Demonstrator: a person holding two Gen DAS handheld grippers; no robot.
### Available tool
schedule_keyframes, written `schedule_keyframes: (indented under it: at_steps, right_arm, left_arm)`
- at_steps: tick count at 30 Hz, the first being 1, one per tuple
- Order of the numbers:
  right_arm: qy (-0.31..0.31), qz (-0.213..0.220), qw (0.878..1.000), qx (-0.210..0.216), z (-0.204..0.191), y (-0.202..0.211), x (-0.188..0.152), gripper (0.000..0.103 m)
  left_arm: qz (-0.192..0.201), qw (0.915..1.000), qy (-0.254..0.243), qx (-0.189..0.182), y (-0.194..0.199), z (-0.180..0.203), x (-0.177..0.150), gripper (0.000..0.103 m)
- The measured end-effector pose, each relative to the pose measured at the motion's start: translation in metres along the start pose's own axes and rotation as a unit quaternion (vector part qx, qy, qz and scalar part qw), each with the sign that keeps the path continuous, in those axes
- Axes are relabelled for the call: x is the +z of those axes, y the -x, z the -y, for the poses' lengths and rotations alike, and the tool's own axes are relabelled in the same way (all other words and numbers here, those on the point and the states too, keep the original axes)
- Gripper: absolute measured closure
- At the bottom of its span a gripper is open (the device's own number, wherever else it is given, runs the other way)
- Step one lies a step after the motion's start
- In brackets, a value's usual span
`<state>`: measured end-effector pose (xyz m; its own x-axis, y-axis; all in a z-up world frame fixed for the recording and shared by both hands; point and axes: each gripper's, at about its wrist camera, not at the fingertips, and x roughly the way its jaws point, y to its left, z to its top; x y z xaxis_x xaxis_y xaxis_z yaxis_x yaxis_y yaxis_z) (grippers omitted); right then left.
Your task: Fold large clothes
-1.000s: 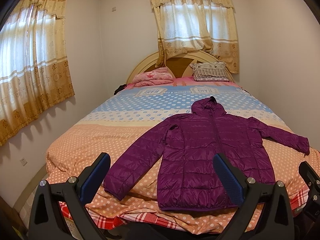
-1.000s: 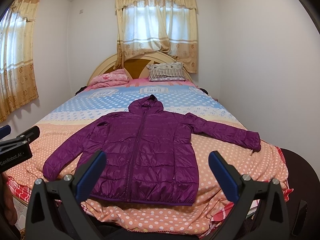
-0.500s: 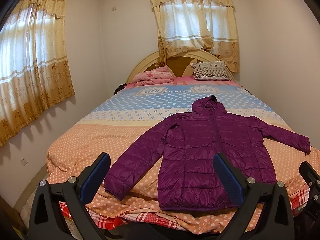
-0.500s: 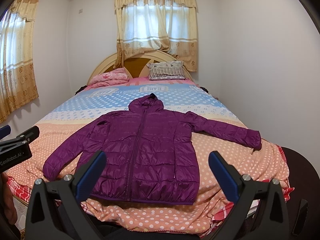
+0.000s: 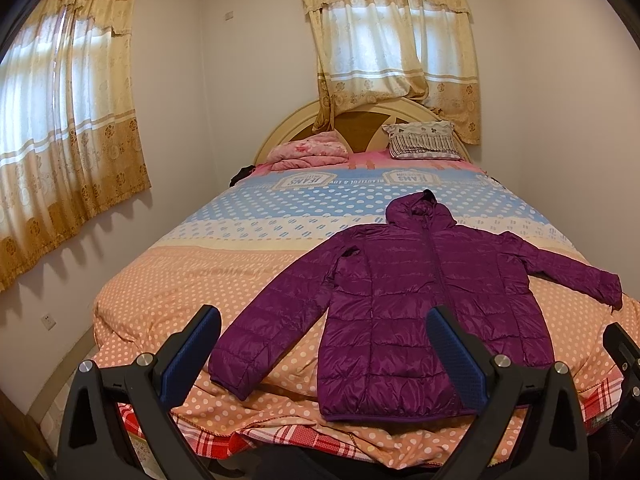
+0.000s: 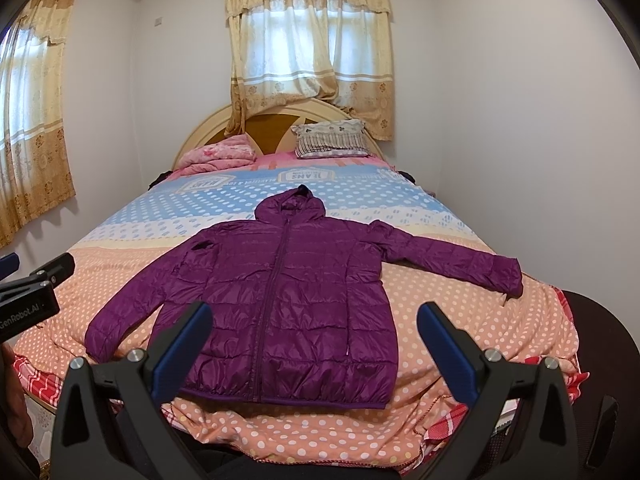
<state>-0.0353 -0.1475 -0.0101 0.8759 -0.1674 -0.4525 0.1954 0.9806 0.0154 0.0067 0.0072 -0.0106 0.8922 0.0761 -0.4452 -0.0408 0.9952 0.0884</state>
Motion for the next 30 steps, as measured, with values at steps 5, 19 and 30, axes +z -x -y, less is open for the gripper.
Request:
schedule_keyframes:
  at_steps: [5,19,30]
  right_arm:
    - [-0.003,-0.004,1.000,0.002,0.003,-0.001,0.003,0.000]
    - [-0.005,-0.009,1.000,0.006,0.004,-0.004,0.000,0.000]
    - [-0.024,-0.076,0.997,-0.009,0.042,-0.081,-0.022,0.000]
  left_arm:
    - [-0.003,1.0000,0.001,0.001,-0.004,-0.001,-0.002,0.001]
    - [-0.010,0.9999,-0.004,-0.004,-0.007,0.002,-0.005,0.001]
    - [-0.034,0.9984,-0.045,0.007,-0.076,0.022,-0.010,0.001]
